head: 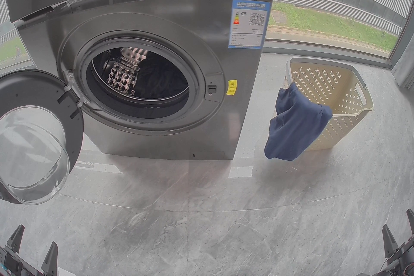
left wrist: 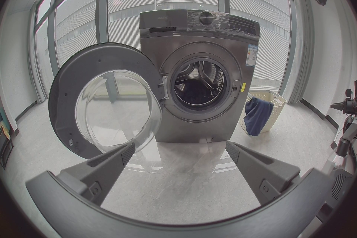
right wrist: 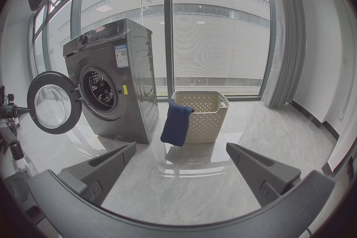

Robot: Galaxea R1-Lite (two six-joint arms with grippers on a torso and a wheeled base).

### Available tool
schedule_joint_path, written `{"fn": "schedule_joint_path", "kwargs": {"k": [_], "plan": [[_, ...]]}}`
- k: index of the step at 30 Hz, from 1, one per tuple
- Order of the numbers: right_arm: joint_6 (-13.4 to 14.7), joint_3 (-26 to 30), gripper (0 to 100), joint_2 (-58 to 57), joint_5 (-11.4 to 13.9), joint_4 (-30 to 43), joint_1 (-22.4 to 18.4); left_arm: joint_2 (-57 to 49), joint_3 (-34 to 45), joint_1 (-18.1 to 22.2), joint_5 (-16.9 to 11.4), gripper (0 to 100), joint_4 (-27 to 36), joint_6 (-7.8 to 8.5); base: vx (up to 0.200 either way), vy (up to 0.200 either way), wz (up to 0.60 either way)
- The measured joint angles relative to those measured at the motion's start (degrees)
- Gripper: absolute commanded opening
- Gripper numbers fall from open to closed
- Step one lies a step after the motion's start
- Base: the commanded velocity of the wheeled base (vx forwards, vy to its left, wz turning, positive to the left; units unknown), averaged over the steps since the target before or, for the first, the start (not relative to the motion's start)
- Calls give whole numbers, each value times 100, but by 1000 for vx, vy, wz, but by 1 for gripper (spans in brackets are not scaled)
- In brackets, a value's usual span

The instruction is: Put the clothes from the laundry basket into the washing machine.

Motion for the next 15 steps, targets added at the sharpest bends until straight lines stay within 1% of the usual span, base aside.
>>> {"fn": "schedule_joint_path", "kwargs": {"k": [6,15], "plan": [[0,0,100,0,0,0,5,2,0,2,0,100,-21,-32,0,0,0],[0,0,100,2,0,-1,-2,7,-2,-2,-6,100,-16,-23,0,-200,0]]}}
